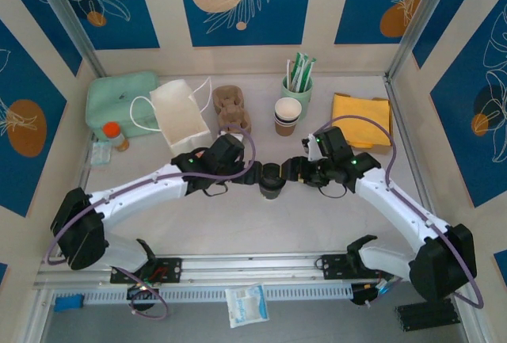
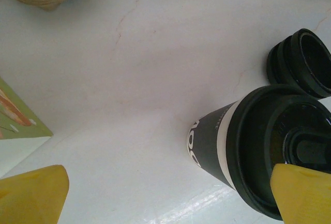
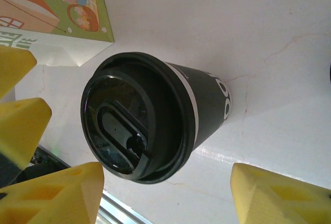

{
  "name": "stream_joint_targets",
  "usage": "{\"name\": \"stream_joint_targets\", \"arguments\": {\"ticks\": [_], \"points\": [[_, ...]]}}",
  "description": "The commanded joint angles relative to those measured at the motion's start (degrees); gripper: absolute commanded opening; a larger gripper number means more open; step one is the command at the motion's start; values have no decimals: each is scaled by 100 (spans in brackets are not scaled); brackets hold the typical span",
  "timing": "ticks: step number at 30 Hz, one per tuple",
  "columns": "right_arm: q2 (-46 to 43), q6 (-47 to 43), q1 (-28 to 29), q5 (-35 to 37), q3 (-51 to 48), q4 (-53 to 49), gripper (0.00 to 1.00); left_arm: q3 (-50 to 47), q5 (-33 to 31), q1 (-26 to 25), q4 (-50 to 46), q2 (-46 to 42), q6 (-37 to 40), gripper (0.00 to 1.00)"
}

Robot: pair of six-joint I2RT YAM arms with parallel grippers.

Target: Pack the takeout coffee

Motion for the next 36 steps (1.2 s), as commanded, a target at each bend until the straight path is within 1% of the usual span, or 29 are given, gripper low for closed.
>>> {"name": "stream_joint_targets", "arguments": {"ticks": [1,18,36], "points": [[122,-128,61,88,198,68,66,-95,80,23,163,130,-100,100],[525,-137,77,158,54,338,62,-267,-13,24,313,451,-75,99],[503,131,-36,301,-674,580,60,-612,49,23,474,446,-185,99]]}}
